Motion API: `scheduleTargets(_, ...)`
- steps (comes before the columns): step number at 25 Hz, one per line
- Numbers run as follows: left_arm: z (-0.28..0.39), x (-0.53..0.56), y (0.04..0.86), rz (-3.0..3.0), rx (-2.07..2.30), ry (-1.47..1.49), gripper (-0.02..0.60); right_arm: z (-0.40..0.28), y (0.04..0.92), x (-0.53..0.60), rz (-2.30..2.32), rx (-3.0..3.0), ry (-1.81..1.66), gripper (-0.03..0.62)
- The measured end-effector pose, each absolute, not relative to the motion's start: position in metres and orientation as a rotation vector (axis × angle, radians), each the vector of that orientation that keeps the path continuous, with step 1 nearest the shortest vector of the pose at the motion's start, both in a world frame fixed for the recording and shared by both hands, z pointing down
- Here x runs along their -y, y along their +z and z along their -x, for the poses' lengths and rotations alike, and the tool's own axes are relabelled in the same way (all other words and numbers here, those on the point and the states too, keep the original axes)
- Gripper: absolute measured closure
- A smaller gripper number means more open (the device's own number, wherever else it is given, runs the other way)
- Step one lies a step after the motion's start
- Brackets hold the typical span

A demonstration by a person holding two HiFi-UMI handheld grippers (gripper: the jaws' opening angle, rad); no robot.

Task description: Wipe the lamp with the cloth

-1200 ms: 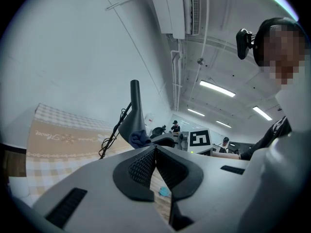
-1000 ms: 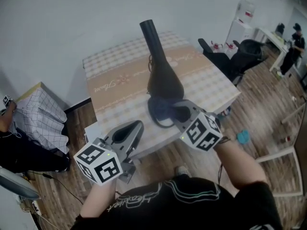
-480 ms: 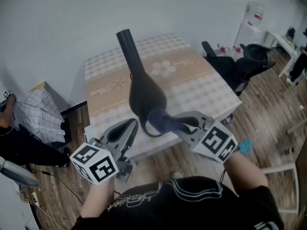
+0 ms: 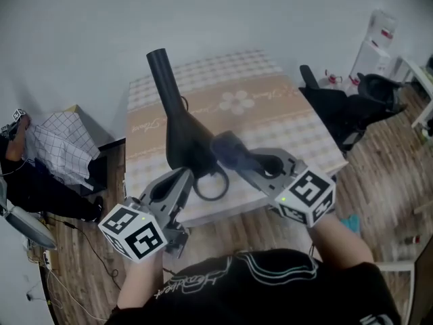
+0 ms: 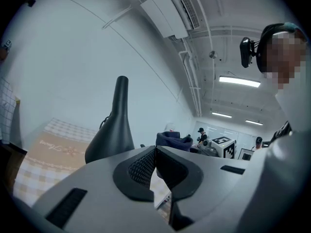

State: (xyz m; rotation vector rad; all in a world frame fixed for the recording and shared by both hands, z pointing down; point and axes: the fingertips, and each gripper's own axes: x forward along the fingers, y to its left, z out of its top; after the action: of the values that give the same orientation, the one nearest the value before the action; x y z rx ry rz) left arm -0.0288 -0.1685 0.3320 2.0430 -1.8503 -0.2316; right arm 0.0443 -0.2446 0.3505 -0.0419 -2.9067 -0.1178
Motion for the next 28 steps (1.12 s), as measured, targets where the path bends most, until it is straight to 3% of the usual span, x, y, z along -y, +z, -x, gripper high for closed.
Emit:
scheduleTargets(13,0.031,0.173,0.316,-1.995,1.96,-0.227,0.58,-0.016,0.267,0.298,0.033,3.157,-0.092,0.54)
scheduleTargets(28,0.121,0.192,0.294,-1.986,1.973,-0.257,0.58,0.074,0.195,0.355,-0.106,3.312,-0.123,0.54)
